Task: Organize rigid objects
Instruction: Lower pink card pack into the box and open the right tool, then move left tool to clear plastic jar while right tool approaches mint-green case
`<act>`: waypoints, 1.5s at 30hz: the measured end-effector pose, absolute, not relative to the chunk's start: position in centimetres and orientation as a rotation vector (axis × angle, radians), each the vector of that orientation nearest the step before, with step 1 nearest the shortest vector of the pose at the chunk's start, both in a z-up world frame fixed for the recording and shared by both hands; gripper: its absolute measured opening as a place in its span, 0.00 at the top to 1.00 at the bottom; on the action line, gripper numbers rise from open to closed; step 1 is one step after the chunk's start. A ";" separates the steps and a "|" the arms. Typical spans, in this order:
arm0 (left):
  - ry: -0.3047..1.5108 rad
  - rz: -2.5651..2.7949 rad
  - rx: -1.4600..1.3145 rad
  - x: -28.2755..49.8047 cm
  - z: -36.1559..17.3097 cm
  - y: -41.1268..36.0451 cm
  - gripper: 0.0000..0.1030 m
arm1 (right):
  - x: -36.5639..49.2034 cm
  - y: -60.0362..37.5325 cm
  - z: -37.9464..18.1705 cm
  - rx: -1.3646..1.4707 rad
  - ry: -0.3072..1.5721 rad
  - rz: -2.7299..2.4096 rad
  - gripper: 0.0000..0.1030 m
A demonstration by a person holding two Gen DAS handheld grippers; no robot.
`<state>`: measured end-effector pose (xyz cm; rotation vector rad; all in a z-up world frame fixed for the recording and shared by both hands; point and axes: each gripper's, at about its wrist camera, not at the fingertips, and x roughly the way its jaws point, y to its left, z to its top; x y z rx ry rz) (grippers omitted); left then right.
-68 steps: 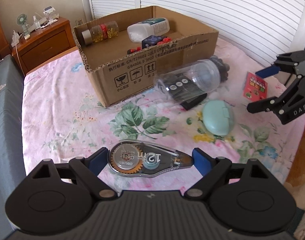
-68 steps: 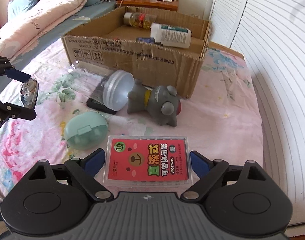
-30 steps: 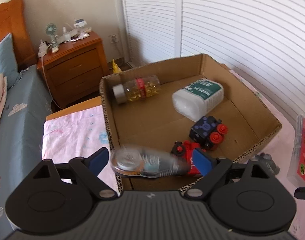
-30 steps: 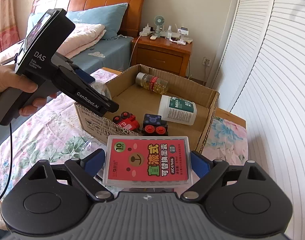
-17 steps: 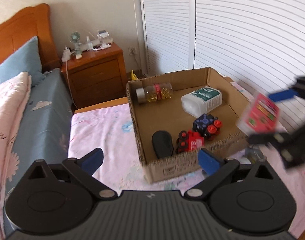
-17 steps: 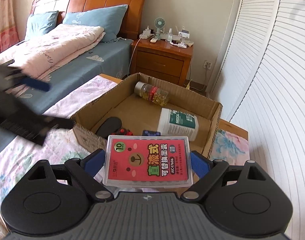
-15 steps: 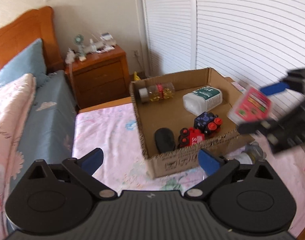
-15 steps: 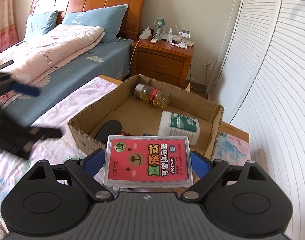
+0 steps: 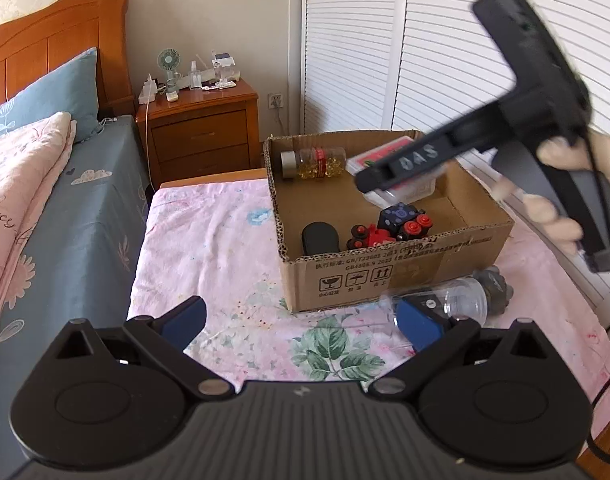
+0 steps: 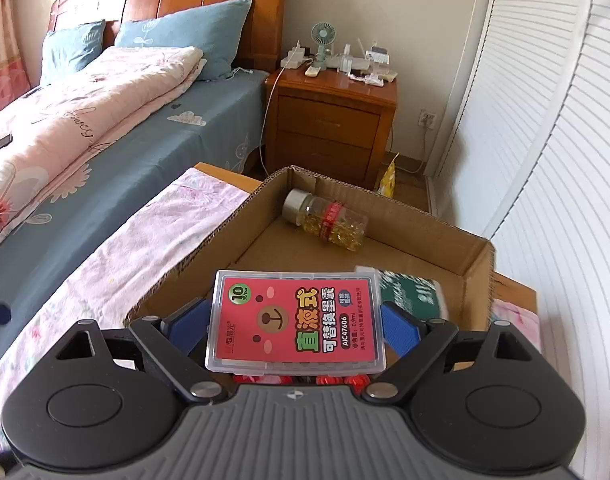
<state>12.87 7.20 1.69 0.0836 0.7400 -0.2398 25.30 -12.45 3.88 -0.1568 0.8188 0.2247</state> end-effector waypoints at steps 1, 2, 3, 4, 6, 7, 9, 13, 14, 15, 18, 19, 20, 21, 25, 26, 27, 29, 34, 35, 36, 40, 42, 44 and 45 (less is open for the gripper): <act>0.739 -0.233 0.081 12.8 1.6 7.3 0.02 | 25.8 -12.2 3.7 -0.160 0.824 0.225 0.09; 0.737 -0.228 0.080 12.8 1.5 7.5 0.02 | 26.5 -12.0 3.6 -0.163 0.830 0.222 0.09; 0.739 -0.221 0.076 12.9 1.4 7.7 0.02 | 27.1 -11.9 3.5 -0.165 0.836 0.218 0.09; 0.742 -0.212 0.071 12.9 1.2 8.0 0.02 | 27.7 -11.7 3.4 -0.166 0.843 0.219 0.09; 0.750 -0.198 0.062 13.0 0.9 8.5 0.02 | 28.9 -11.4 3.2 -0.166 0.854 0.215 0.09; 0.754 -0.195 0.055 13.1 0.8 8.8 0.02 | 29.4 -11.3 3.1 -0.166 0.857 0.214 0.09; 0.765 -0.189 0.039 13.3 0.5 9.2 0.02 | 30.4 -11.0 2.9 -0.168 0.866 0.216 0.09; 0.774 -0.180 0.024 13.5 0.2 9.7 0.02 | 31.9 -10.4 2.6 -0.172 0.872 0.203 0.08; 0.773 -0.179 0.022 13.5 0.2 9.8 0.02 | 32.0 -10.3 2.6 -0.171 0.867 0.196 0.05; 0.773 -0.180 0.019 13.5 0.2 9.8 0.02 | 31.9 -10.3 2.6 -0.169 0.858 0.186 0.00; 0.772 -0.188 0.012 13.5 0.3 9.9 0.02 | 31.5 -10.5 2.9 -0.154 0.850 0.189 0.00; 0.774 -0.190 0.011 13.5 0.3 9.9 0.02 | 31.3 -10.6 3.0 -0.152 0.848 0.185 0.00; 0.776 -0.191 0.011 13.5 0.3 9.9 0.02 | 31.0 -10.7 3.1 -0.153 0.846 0.182 0.00; 0.777 -0.193 0.012 13.4 0.3 9.8 0.02 | 30.8 -10.8 3.2 -0.150 0.846 0.180 0.00; 0.774 -0.201 0.016 13.0 0.4 9.6 0.02 | 29.3 -11.1 3.6 -0.138 0.846 0.167 0.00; 0.776 -0.202 0.016 12.9 0.4 9.5 0.02 | 28.8 -11.2 3.7 -0.141 0.845 0.166 0.00; 0.775 -0.203 0.016 12.8 0.4 9.4 0.02 | 28.3 -11.2 3.9 -0.145 0.842 0.166 0.00; 0.775 -0.204 0.018 12.6 0.5 9.3 0.02 | 27.1 -11.3 4.1 -0.154 0.832 0.160 0.00; 0.771 -0.204 0.026 12.1 0.8 9.0 0.02 | 24.2 -12.1 4.5 -0.151 0.808 0.149 0.00; 0.771 -0.204 0.028 12.0 0.8 9.0 0.02 | 23.5 -12.4 4.5 -0.150 0.801 0.143 0.00; 0.771 -0.206 0.029 11.9 0.8 9.0 0.02 | 22.7 -12.6 4.4 -0.148 0.794 0.137 0.00; 0.776 -0.210 0.033 11.7 0.8 8.8 0.02 | 19.8 -13.7 3.9 -0.138 0.769 0.094 0.00; 0.778 -0.214 0.037 11.5 0.8 8.7 0.02 | 18.6 -14.5 3.3 -0.129 0.781 0.050 0.00; 0.780 -0.220 0.041 11.4 0.8 8.5 0.02 | 17.3 -15.3 2.6 -0.116 0.793 0.006 0.00; 0.781 -0.221 0.043 11.4 0.7 8.4 0.02 | 16.6 -15.7 2.3 -0.109 0.794 -0.015 0.00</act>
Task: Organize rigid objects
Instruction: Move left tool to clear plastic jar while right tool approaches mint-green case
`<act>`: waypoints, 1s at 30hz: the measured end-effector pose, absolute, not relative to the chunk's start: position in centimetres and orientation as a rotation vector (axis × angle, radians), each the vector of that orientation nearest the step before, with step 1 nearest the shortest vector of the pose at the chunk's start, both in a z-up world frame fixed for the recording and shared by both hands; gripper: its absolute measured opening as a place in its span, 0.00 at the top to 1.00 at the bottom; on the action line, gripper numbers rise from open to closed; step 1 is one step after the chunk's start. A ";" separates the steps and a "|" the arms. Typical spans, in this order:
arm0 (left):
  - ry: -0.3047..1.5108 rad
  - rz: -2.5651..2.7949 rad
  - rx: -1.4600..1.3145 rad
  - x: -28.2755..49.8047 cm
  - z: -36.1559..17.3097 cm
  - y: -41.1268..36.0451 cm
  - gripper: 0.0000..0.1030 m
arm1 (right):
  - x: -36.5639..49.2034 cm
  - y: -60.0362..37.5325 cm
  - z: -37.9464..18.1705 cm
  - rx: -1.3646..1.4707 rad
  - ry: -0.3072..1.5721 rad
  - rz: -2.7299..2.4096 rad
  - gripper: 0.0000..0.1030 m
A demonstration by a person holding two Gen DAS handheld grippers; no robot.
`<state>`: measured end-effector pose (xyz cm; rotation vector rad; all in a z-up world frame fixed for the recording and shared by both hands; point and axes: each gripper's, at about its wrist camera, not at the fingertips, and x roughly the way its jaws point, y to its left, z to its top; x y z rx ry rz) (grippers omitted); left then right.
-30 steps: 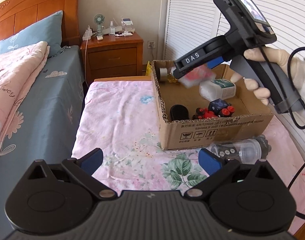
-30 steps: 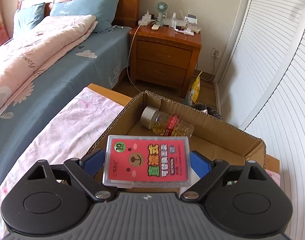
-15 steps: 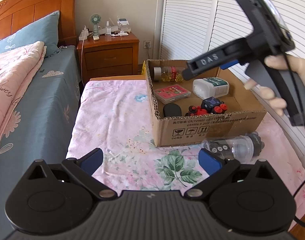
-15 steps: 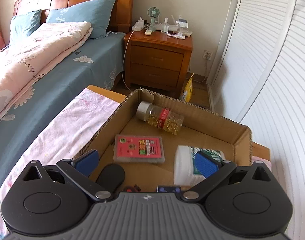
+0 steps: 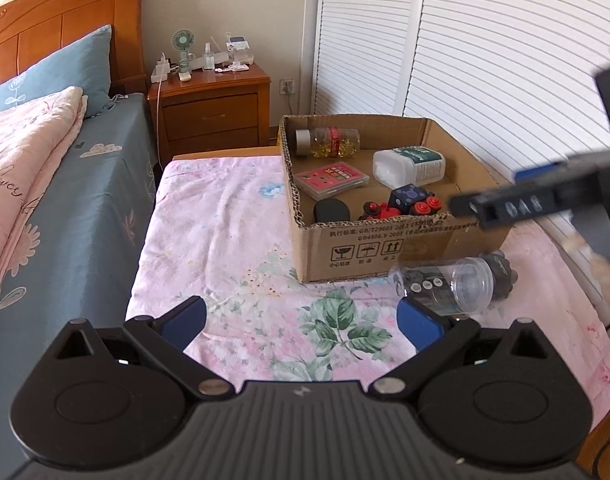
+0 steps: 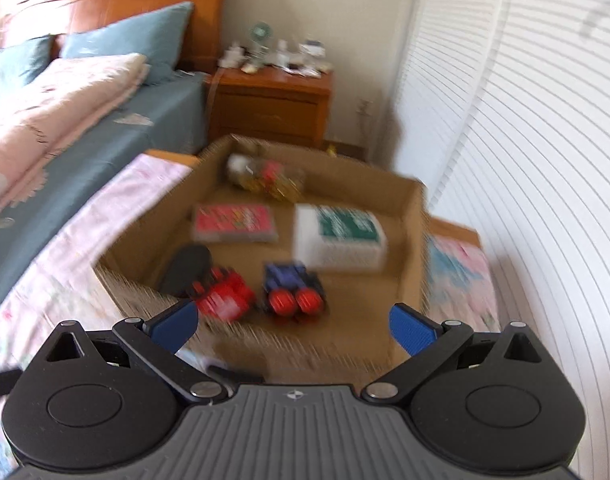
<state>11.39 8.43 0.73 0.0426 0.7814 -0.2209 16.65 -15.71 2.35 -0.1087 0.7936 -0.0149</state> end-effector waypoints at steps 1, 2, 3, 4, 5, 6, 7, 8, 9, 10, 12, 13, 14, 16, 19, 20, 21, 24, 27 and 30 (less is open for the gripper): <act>0.783 -0.222 0.043 11.4 0.7 8.3 0.02 | 16.0 -16.1 2.1 -0.103 0.792 -0.035 0.00; 0.784 -0.226 0.045 11.3 0.7 8.2 0.02 | 15.2 -16.5 1.9 -0.093 0.791 -0.052 0.00; 0.786 -0.230 0.046 11.4 0.6 8.1 0.02 | 14.5 -16.9 1.6 -0.080 0.791 -0.058 0.00; 0.789 -0.234 0.049 11.4 0.6 8.0 0.02 | 13.9 -17.1 1.3 -0.067 0.794 -0.058 0.00; 0.791 -0.237 0.053 11.3 0.5 7.8 0.02 | 13.2 -17.4 0.9 -0.051 0.802 -0.056 0.00; 0.793 -0.239 0.057 11.3 0.4 7.7 0.02 | 12.5 -17.6 0.5 -0.039 0.811 -0.048 0.00; 0.795 -0.241 0.062 11.3 0.4 7.5 0.02 | 12.0 -17.7 0.0 -0.032 0.821 -0.035 0.00; 0.797 -0.242 0.064 11.3 0.3 7.4 0.02 | 11.4 -17.7 -0.5 -0.029 0.834 -0.021 0.00; 0.800 -0.243 0.066 11.3 0.3 7.3 0.02 | 10.9 -17.5 -1.0 -0.033 0.848 -0.002 0.00; 0.801 -0.245 0.066 11.3 0.2 7.2 0.02 | 10.5 -17.3 -1.5 -0.037 0.860 0.019 0.00; 0.801 -0.249 0.064 11.3 0.2 7.1 0.02 | 9.9 -16.9 -2.6 -0.023 0.888 0.067 0.00; 0.802 -0.252 0.064 11.3 0.2 7.0 0.02 | 9.7 -16.6 -3.2 -0.013 0.908 0.090 0.00; 0.802 -0.253 0.066 11.2 0.2 7.0 0.02 | 9.7 -16.2 -3.9 -0.004 0.930 0.110 0.00; 0.802 -0.252 0.072 11.1 0.2 6.8 0.02 | 9.7 -15.4 -4.8 -0.003 0.953 0.123 0.00; 0.802 -0.255 0.078 11.0 0.2 6.8 0.02 | 10.2 -14.3 -5.6 0.015 0.965 0.123 0.00; 0.802 -0.253 0.080 10.9 0.2 6.8 0.02 | 10.4 -14.0 -5.7 0.029 0.965 0.125 0.00; 0.801 -0.251 0.081 10.9 0.3 6.8 0.02 | 10.6 -13.8 -5.8 0.039 0.961 0.114 0.00; 0.801 -0.249 0.078 11.0 0.2 6.8 0.02 | 11.5 -13.1 -6.5 0.022 0.974 0.055 0.00; 0.808 -0.262 0.071 11.2 0.0 6.9 0.02 | 11.5 -13.0 -7.0 0.009 0.973 0.032 0.00; 0.811 -0.275 0.077 11.2 -0.2 6.6 0.02 | 11.0 -13.4 -7.1 -0.006 0.972 0.027 0.00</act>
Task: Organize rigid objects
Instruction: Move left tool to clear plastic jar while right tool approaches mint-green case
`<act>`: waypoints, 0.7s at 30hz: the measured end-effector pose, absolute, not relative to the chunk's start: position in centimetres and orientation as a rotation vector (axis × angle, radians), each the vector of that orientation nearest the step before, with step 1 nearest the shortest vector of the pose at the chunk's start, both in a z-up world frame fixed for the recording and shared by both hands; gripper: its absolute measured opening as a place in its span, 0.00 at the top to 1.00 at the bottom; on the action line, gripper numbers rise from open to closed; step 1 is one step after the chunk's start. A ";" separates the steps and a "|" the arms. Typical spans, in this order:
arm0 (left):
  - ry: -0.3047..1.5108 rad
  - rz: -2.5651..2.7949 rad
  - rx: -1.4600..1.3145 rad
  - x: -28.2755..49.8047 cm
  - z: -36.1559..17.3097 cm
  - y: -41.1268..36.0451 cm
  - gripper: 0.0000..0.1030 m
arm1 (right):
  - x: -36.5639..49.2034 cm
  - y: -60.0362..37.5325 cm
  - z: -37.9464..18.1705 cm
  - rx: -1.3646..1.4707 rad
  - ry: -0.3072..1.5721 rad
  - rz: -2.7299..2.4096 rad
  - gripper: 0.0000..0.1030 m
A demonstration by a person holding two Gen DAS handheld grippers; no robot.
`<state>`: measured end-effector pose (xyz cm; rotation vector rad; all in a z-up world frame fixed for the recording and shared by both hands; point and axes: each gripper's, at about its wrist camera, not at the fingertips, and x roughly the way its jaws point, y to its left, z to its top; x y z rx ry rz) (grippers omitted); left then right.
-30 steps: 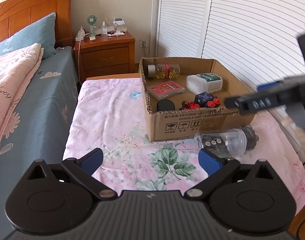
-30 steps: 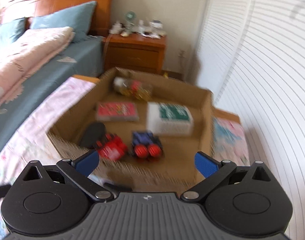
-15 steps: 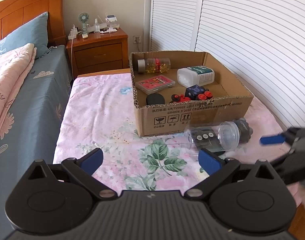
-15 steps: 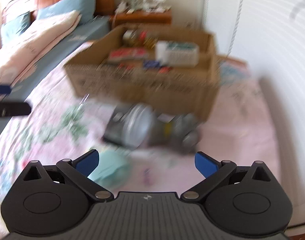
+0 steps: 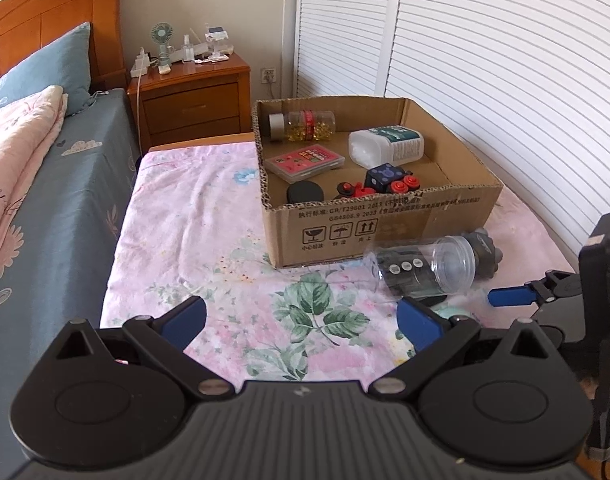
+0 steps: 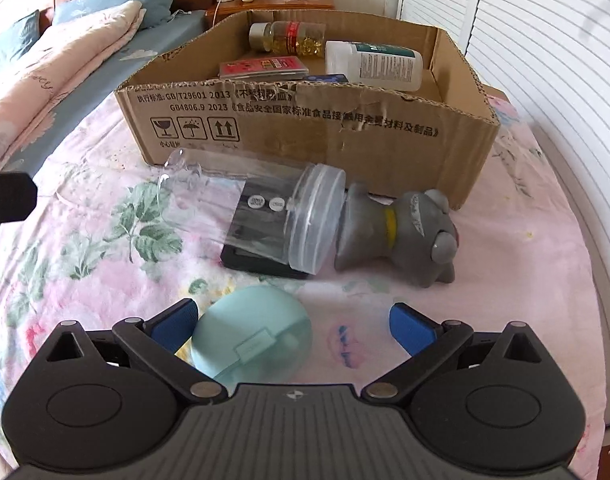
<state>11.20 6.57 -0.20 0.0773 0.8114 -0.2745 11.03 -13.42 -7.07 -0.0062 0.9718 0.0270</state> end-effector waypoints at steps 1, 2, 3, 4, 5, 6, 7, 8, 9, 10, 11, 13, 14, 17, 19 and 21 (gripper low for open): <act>0.809 -0.279 0.084 11.2 -0.2 6.4 0.02 | 10.8 -13.9 -7.0 -0.012 0.972 0.017 0.00; 0.806 -0.283 0.091 11.3 -0.3 6.1 0.02 | 10.6 -14.2 -7.1 -0.026 0.975 0.000 0.00; 0.803 -0.289 0.096 11.3 -0.3 5.9 0.02 | 10.3 -14.6 -7.1 -0.029 0.968 -0.011 0.00; 0.803 -0.297 0.100 11.4 -0.4 5.6 0.02 | 10.1 -15.1 -7.1 -0.020 0.970 -0.017 0.00; 0.804 -0.304 0.101 11.5 -0.5 5.4 0.02 | 9.8 -15.6 -7.1 -0.014 0.968 -0.023 0.00; 0.806 -0.314 0.102 11.6 -0.5 5.1 0.02 | 9.6 -16.1 -7.1 -0.015 0.967 -0.030 0.00; 0.808 -0.325 0.100 11.7 -0.6 4.8 0.02 | 9.5 -16.6 -7.1 -0.011 0.966 -0.031 0.00; 0.810 -0.335 0.098 11.9 -0.7 4.4 0.02 | 9.3 -17.0 -7.2 -0.011 0.962 -0.032 0.00; 0.812 -0.344 0.095 12.1 -0.8 4.0 0.02 | 9.2 -17.4 -7.2 -0.010 0.959 -0.032 0.00; 0.814 -0.354 0.094 12.2 -1.0 3.7 0.02 | 9.2 -17.6 -7.3 -0.012 0.955 -0.029 0.00; 0.815 -0.364 0.092 12.4 -1.1 3.3 0.02 | 9.0 -17.9 -7.3 -0.015 0.949 -0.022 0.00; 0.816 -0.385 0.094 12.8 -1.3 2.3 0.02 | 8.8 -18.1 -7.4 -0.021 0.935 -0.009 0.00; 0.816 -0.390 0.100 12.9 -1.5 1.8 0.02 | 8.7 -18.2 -7.4 -0.025 0.926 -0.001 0.00; 0.812 -0.396 0.145 13.3 -1.9 0.0 0.02 | 8.3 -18.4 -7.5 -0.031 0.909 0.015 0.00; 0.805 -0.407 0.168 13.5 -2.1 -1.2 0.02 | 8.2 -18.4 -7.6 -0.035 0.898 0.024 0.00; 0.810 -0.423 0.172 13.8 -2.4 -2.2 0.02 | 8.0 -18.5 -7.6 -0.039 0.889 0.032 0.00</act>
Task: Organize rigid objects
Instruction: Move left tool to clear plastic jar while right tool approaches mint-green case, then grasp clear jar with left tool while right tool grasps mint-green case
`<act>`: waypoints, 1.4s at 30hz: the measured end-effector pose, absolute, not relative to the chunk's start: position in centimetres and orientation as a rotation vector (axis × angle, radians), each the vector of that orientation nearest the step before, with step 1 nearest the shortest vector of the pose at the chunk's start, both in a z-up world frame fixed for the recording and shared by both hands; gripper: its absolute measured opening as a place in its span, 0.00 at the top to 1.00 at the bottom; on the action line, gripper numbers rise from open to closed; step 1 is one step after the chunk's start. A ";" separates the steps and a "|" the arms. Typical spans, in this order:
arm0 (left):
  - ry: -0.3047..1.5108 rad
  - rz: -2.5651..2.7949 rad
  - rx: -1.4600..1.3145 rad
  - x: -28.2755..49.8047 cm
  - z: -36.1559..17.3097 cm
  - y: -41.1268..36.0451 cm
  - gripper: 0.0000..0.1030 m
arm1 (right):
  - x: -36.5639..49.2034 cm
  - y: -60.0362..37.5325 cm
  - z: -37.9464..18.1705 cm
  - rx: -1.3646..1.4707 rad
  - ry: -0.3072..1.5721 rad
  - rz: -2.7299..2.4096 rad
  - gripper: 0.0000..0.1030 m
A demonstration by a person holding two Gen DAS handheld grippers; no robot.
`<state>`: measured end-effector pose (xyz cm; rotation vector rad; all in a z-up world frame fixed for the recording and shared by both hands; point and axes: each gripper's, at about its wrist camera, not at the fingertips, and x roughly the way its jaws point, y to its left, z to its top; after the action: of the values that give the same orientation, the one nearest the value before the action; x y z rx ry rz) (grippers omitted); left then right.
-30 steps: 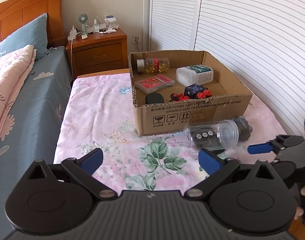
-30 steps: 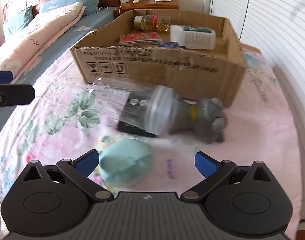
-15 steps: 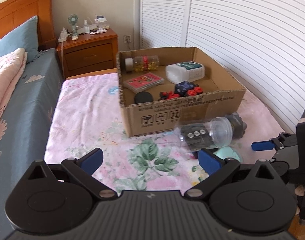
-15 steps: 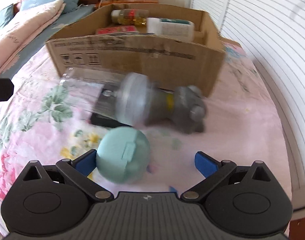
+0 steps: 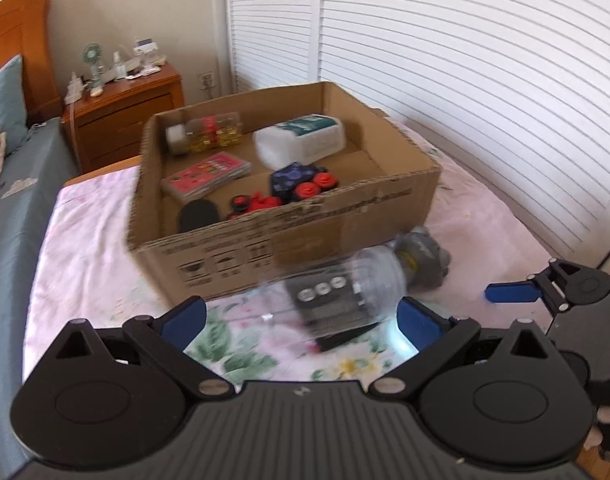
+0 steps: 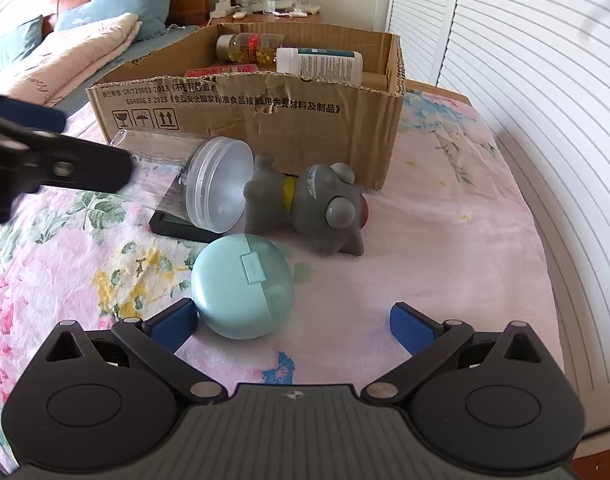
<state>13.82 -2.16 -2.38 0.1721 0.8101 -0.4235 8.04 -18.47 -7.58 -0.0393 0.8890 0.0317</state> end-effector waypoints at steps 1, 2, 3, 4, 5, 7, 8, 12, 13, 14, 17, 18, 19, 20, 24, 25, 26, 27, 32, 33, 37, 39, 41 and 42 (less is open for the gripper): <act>0.817 -0.429 0.167 14.1 -2.6 -2.6 0.02 | 8.0 -18.5 -7.6 -0.041 0.885 0.036 0.00; 0.825 -0.434 0.161 14.4 -2.8 -3.0 0.02 | 7.9 -18.5 -7.6 -0.043 0.880 0.041 0.00; 0.833 -0.437 0.152 14.8 -3.0 -3.4 0.02 | 7.9 -18.6 -7.6 -0.045 0.877 0.045 0.00; 0.837 -0.438 0.144 15.1 -3.2 -3.7 0.02 | 7.8 -18.6 -7.6 -0.047 0.874 0.049 0.00; 0.840 -0.435 0.136 15.4 -3.5 -3.9 0.02 | 7.8 -18.6 -7.7 -0.048 0.870 0.052 0.00; 0.848 -0.428 0.124 15.8 -3.9 -4.3 0.02 | 7.6 -18.7 -7.7 -0.049 0.865 0.055 0.00; 0.848 -0.427 0.123 16.0 -4.1 -4.4 0.02 | 7.6 -18.7 -7.7 -0.050 0.862 0.056 0.00; 0.858 -0.388 0.124 16.6 -4.9 -4.3 0.02 | 7.5 -18.7 -7.6 -0.050 0.858 0.060 0.00; 0.864 -0.383 0.112 16.6 -5.0 -4.1 0.02 | 7.5 -18.7 -7.6 -0.050 0.857 0.060 0.00; 0.870 -0.380 0.098 16.7 -5.1 -3.8 0.02 | 7.4 -18.7 -7.6 -0.051 0.857 0.060 0.00; 0.873 -0.373 0.073 16.8 -5.3 -3.4 0.08 | 7.4 -18.6 -7.6 -0.049 0.854 0.057 0.00; 0.875 -0.377 0.075 16.8 -5.3 -3.4 0.10 | 7.4 -18.6 -7.6 -0.048 0.855 0.056 0.00; 0.876 -0.383 0.076 16.8 -5.3 -3.4 0.12 | 7.4 -18.6 -7.6 -0.048 0.855 0.055 0.00; 0.877 -0.389 0.077 16.7 -5.3 -3.4 0.12 | 7.4 -18.5 -7.5 -0.048 0.856 0.054 0.00; 0.862 -0.387 0.095 16.4 -5.1 -2.8 0.12 | 7.5 -18.6 -7.5 -0.049 0.858 0.055 0.00; 0.860 -0.380 0.105 16.3 -5.1 -2.4 0.12 | 7.5 -18.6 -7.5 -0.049 0.859 0.055 0.00; 0.860 -0.374 0.112 16.1 -5.1 -2.0 0.12 | 7.5 -18.6 -7.5 -0.049 0.858 0.054 0.00; 0.860 -0.371 0.118 15.8 -5.0 -1.4 0.12 | 7.5 -18.6 -7.5 -0.049 0.858 0.054 0.00; 0.868 -0.340 0.149 14.7 -5.1 1.7 0.12 | 7.6 -18.5 -7.5 -0.050 0.858 0.057 0.00; 0.874 -0.336 0.146 14.6 -5.2 2.2 0.12 | 7.6 -18.5 -7.6 -0.050 0.858 0.057 0.00; 0.884 -0.319 0.114 14.7 -5.8 3.3 0.12 | 7.9 -18.1 -7.6 -0.050 0.861 0.054 0.00; 0.878 -0.318 0.102 14.8 -6.1 3.4 0.12 | 8.0 -17.8 -7.5 -0.051 0.865 0.053 0.00; 0.879 -0.316 0.103 14.9 -6.3 3.4 0.11 | 8.1 -17.5 -7.6 -0.052 0.863 0.057 0.00; 0.881 -0.316 0.101 14.9 -6.4 3.4 0.11 | 8.0 -17.4 -7.5 -0.054 0.860 0.061 0.00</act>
<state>14.90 3.43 -6.36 0.1008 0.8808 -0.3162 8.02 -17.38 -7.55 -0.0536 0.8599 0.0611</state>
